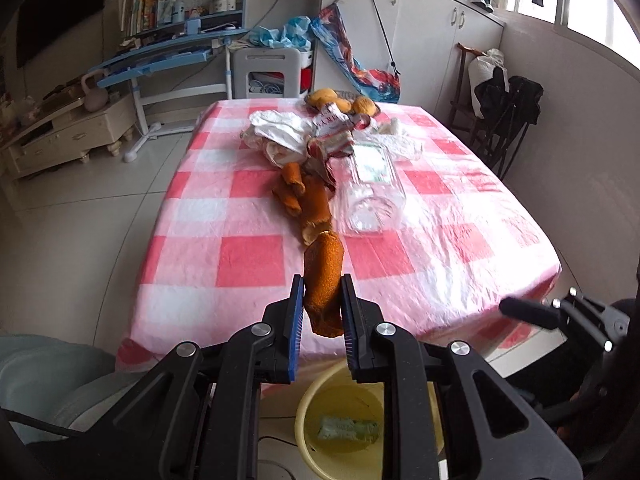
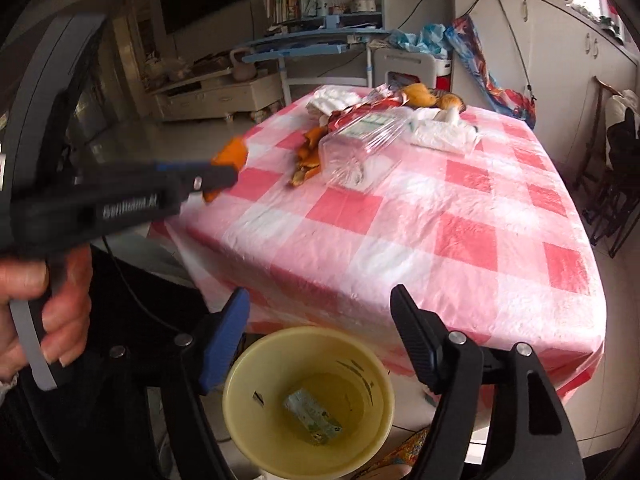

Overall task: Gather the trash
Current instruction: 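Carry the milk carton over the yellow bucket and open the right tool, then move the right tool back toward the clear plastic water bottle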

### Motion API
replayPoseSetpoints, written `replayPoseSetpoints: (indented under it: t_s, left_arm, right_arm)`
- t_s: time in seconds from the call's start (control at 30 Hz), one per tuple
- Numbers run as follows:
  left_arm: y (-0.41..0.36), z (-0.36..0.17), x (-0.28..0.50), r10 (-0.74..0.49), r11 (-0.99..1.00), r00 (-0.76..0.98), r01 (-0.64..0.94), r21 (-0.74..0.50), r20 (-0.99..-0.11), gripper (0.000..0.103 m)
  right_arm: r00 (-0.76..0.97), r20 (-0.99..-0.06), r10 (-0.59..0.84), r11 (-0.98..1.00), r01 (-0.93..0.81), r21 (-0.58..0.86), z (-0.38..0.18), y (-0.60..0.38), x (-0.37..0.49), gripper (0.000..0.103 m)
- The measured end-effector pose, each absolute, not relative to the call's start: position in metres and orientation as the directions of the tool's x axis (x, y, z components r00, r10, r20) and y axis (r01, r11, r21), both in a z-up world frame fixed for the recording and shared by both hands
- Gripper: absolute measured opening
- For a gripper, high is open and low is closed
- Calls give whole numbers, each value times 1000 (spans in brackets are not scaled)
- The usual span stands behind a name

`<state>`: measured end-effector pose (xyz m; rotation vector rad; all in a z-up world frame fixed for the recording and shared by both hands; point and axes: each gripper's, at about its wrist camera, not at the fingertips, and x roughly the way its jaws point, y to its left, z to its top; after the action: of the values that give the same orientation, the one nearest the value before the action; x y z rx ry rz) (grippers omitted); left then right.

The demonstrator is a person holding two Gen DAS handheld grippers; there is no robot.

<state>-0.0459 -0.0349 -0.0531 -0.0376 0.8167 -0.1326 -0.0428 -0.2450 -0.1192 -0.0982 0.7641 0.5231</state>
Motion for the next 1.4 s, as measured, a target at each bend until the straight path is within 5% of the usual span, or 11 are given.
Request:
replayPoseSetpoints:
  t_s: [0.17,0.23,0.3,0.5,0.87,1.4]
  left_arm:
    - [-70,-85,-59,-178,975,558,210,-70,-810,22]
    - [-86,-98,-65,-166,966,517,255,-33,-840,33]
    - [-98,-100,-72,-125,963,537,268,28,-834,57]
    - [-86,-70,-84,-67,978,690,187,88,-721,82]
    - [-18,-55,-67,82,992,750,-126,-19,-657,85]
    - [-14,-61,-67,85,988,754,-149,-43,-652,87]
  right_arm:
    - [664,-624,411,903,-390,180,-107,-267,-31,75]
    - [676,-609,416,907,-357,224,-104,-276,-27,77]
    - [675,-604,424,905,-332,264,-103,-285,-24,78]
    - [668,-613,423,905,-274,326,-109,-299,-22,78]
    - [669,-634,388,922,-272,276,-115,-295,-26,78]
    - [662,-641,388,921,-291,257,-117,-290,-28,78]
